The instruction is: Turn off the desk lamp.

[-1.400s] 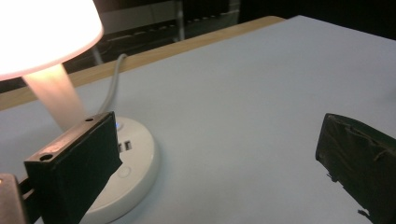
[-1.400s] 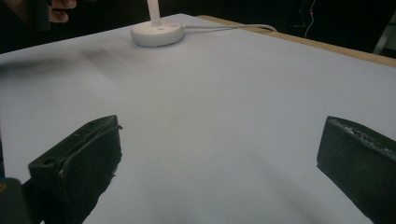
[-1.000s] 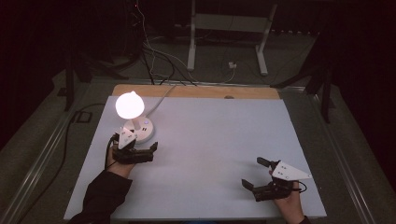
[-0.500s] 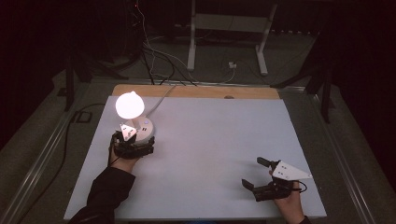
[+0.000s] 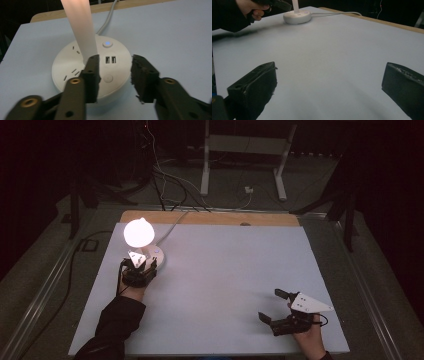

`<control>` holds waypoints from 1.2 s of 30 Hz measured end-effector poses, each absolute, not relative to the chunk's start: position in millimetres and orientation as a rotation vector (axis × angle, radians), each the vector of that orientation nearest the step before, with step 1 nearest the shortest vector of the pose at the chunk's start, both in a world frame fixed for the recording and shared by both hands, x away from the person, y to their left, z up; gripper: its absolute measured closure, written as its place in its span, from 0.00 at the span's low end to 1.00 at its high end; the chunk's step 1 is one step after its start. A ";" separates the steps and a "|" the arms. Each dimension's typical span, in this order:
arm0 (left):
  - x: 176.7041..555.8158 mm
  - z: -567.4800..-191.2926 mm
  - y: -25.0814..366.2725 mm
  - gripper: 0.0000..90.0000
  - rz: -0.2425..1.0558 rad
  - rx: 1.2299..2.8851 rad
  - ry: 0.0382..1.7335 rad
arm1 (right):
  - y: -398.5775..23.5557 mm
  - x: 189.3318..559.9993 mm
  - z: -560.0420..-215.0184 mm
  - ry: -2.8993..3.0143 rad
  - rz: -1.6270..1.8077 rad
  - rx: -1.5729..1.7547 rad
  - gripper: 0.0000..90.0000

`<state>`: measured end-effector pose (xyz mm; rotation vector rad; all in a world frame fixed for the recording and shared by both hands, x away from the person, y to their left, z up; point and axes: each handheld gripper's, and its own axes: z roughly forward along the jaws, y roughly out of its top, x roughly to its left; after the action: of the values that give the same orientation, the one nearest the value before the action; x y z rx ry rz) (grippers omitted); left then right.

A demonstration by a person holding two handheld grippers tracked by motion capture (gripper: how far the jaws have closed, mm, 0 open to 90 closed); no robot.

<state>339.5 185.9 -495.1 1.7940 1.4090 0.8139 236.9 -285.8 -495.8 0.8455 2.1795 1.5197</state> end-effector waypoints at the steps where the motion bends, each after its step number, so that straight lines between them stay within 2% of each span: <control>1: 340.1 -495.6 185.7 0.75 0.816 1.795 1.412 | -285.7 236.9 -495.8 2.179 1.523 0.847 0.00; 9: 344.2 -500.1 185.5 1.00 0.845 1.845 1.377 | -285.6 236.9 -496.2 2.183 1.517 0.843 0.00; 36: 354.4 -510.7 195.5 1.00 0.791 1.869 1.373 | -285.6 236.6 -496.1 2.193 1.514 0.840 0.00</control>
<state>354.4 195.5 -510.7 1.8692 1.3731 0.7907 236.6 -285.6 -496.1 0.8400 2.1926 1.5142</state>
